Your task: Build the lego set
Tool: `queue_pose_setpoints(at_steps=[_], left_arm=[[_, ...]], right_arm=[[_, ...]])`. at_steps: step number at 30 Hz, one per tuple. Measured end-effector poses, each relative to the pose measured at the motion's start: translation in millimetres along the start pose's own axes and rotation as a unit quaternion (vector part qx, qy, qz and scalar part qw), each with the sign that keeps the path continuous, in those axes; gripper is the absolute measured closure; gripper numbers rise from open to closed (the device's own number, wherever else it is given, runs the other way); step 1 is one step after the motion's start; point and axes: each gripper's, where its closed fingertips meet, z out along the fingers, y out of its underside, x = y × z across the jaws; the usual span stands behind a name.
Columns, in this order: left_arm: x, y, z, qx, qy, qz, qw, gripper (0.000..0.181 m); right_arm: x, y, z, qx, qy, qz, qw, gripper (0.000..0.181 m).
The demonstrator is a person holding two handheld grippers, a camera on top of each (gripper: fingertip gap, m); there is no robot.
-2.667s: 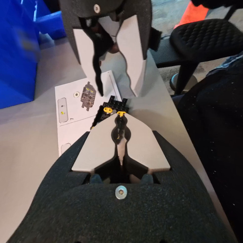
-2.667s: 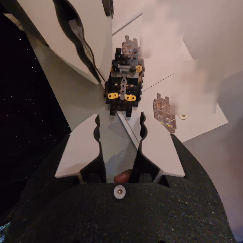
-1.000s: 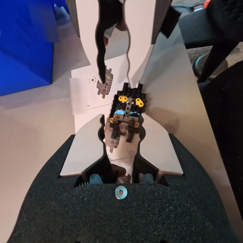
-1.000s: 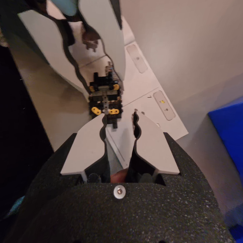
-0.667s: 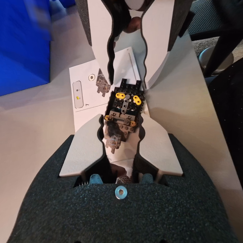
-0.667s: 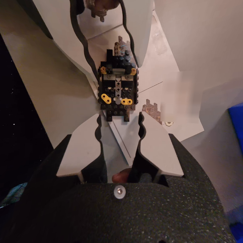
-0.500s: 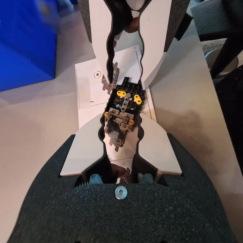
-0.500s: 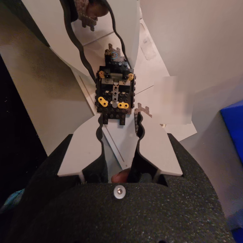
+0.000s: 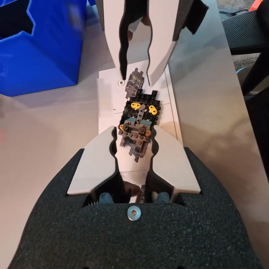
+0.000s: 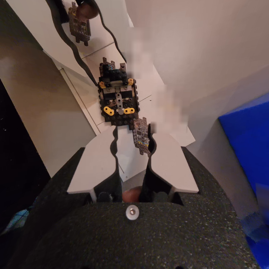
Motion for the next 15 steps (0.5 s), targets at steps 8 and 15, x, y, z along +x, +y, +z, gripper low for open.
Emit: queue_pose_setpoints(at_steps=[8, 15], left_arm=[[4, 2, 1, 0.001, 0.01, -0.001, 1.0, 0.137], [8, 2, 5, 0.0, 0.014, 0.013, 1.0, 0.137]], right_arm=[[-25, -17, 2, 0.006, -0.08, -0.037, 0.996, 0.181], [-39, -14, 15, -0.089, -0.128, -0.089, 0.984, 0.181]])
